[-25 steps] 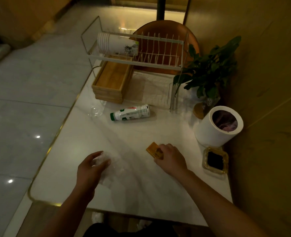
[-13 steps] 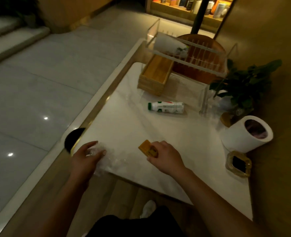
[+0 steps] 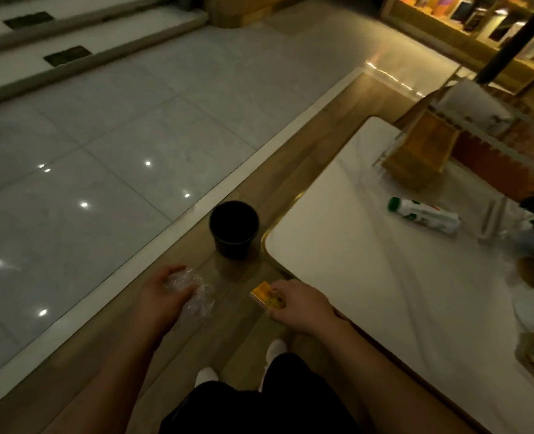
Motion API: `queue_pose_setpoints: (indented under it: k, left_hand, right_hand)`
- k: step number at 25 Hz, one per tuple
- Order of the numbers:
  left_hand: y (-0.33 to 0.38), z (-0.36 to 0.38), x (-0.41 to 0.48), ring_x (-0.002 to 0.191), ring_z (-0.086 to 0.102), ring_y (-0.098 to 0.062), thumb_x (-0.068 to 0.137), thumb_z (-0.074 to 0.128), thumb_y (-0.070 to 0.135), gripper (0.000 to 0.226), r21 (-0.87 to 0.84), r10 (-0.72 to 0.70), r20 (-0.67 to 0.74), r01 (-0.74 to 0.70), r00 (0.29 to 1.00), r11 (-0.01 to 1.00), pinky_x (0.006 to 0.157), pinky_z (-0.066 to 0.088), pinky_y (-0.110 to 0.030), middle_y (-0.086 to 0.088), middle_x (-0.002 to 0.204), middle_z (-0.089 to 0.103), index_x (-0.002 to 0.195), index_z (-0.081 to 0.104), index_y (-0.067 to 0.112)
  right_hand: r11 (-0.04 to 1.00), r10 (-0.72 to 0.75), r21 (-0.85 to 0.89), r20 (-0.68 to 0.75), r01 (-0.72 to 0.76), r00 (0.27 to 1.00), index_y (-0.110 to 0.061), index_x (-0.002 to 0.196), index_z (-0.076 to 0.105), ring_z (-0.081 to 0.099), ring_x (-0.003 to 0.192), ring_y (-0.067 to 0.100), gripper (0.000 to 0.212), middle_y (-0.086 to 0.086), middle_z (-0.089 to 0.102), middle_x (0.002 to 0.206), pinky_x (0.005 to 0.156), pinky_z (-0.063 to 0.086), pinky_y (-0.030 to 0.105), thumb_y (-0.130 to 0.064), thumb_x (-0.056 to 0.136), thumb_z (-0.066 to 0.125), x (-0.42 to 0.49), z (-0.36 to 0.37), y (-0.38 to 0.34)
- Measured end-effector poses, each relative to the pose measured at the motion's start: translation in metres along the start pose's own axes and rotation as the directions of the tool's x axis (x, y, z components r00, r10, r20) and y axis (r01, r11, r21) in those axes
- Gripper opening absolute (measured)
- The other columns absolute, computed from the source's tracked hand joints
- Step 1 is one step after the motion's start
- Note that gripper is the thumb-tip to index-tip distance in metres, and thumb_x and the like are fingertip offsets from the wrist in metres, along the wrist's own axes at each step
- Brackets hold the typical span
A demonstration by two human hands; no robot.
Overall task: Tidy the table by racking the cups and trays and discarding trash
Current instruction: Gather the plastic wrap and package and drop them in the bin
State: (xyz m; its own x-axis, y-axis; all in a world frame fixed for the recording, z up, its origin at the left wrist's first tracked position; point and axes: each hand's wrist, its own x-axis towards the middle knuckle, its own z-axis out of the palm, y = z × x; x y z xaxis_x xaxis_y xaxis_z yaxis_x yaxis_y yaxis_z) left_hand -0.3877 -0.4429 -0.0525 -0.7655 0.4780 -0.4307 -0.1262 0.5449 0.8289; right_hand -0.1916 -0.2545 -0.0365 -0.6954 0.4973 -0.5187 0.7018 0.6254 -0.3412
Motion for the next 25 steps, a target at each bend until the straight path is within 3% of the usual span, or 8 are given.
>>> queue_pose_setpoints:
  k: [7, 14, 21, 25]
  left_hand:
    - [0.007, -0.019, 0.05, 0.099, 0.064, -0.02, 0.081, 0.077, 0.032, 0.043, 0.195, -0.023, -0.025, 0.027, 0.999, 0.98, 0.084, 0.055, -0.04, -0.005, 0.121, 0.066, 0.122, 0.064, 0.033]
    - [0.07, -0.025, 0.141, 0.105, 0.063, -0.023, 0.079, 0.079, 0.027, 0.046, 0.411, 0.025, -0.093, 0.015, 0.995, 0.911, 0.089, 0.051, -0.04, -0.006, 0.121, 0.067, 0.123, 0.067, 0.027]
    - [0.111, 0.02, 0.237, 0.111, 0.058, -0.019, 0.078, 0.08, 0.025, 0.049, 0.487, 0.028, 0.148, -0.097, 0.989, 0.868, 0.092, 0.045, -0.034, -0.003, 0.125, 0.065, 0.124, 0.064, 0.03]
    - [0.108, 0.04, 0.322, 0.109, 0.06, -0.02, 0.077, 0.081, 0.029, 0.058, 0.506, -0.004, 0.292, -0.151, 0.956, 0.849, 0.086, 0.044, -0.03, -0.002, 0.123, 0.064, 0.13, 0.059, 0.03]
  right_hand:
    - [0.998, -0.062, -0.013, 0.066, 0.063, 0.996, -0.031, 0.129, 0.051, 0.059, 0.111, 0.025, 0.057, 0.003, 0.059, 0.122, 0.088, 0.05, 0.039, -0.054, 0.078, 0.063, 0.082, -0.006, -0.026]
    - [0.986, -0.168, 0.027, 0.125, 0.166, 0.978, -0.029, 0.133, 0.049, 0.057, 0.113, 0.026, 0.06, 0.005, 0.057, 0.126, 0.089, 0.049, 0.04, -0.055, 0.08, 0.063, 0.193, -0.036, -0.033]
    - [0.99, -0.107, 0.102, 0.108, 0.096, 0.988, -0.029, 0.132, 0.049, 0.056, 0.112, 0.026, 0.06, 0.004, 0.056, 0.124, 0.089, 0.051, 0.04, -0.052, 0.08, 0.066, 0.26, -0.07, -0.027]
    - [0.986, 0.042, 0.158, 0.094, -0.057, 0.995, -0.028, 0.129, 0.051, 0.056, 0.108, 0.025, 0.055, 0.003, 0.056, 0.12, 0.086, 0.05, 0.038, -0.049, 0.08, 0.066, 0.305, -0.073, -0.026]
